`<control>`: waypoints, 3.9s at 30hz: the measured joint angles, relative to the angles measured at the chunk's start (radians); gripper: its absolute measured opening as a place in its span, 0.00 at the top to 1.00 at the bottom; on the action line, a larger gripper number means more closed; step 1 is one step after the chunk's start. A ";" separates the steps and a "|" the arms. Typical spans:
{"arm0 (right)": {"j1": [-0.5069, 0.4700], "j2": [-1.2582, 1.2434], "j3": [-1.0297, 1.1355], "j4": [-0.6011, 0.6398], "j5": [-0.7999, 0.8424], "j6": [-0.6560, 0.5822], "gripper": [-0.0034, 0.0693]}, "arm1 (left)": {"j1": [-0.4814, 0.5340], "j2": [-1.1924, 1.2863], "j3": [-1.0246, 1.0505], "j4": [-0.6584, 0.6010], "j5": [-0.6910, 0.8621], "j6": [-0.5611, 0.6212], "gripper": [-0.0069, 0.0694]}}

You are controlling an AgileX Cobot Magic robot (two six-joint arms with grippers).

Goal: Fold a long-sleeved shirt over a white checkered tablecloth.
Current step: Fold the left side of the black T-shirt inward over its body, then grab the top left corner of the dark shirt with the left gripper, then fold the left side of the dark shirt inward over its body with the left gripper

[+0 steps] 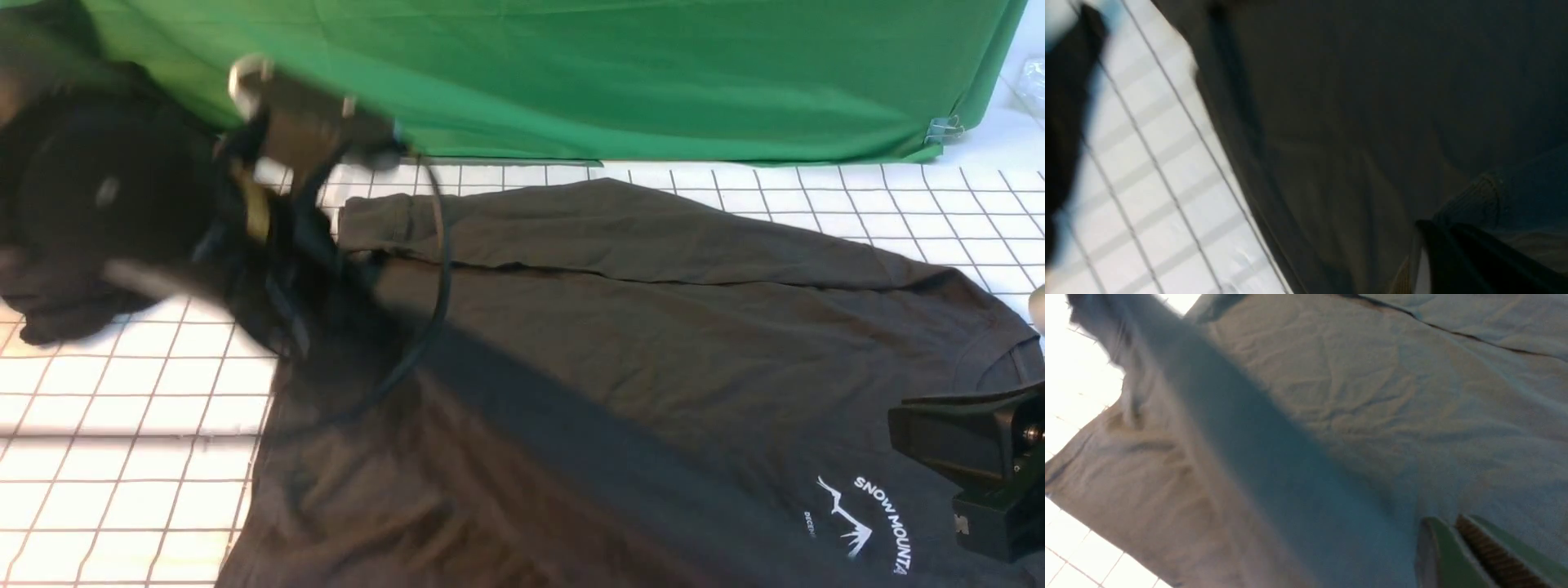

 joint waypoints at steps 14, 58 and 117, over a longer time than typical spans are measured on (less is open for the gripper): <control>0.000 0.000 0.000 0.000 -0.002 0.002 0.88 | 0.149 0.347 -0.102 0.010 -0.164 0.026 0.89; 0.000 0.000 0.000 0.004 -0.002 0.006 0.85 | 0.368 0.794 -0.593 -0.235 -0.155 -0.114 0.29; -0.011 0.002 0.000 -0.139 -0.054 0.075 0.85 | 0.413 0.554 -0.591 -0.616 0.116 0.168 0.89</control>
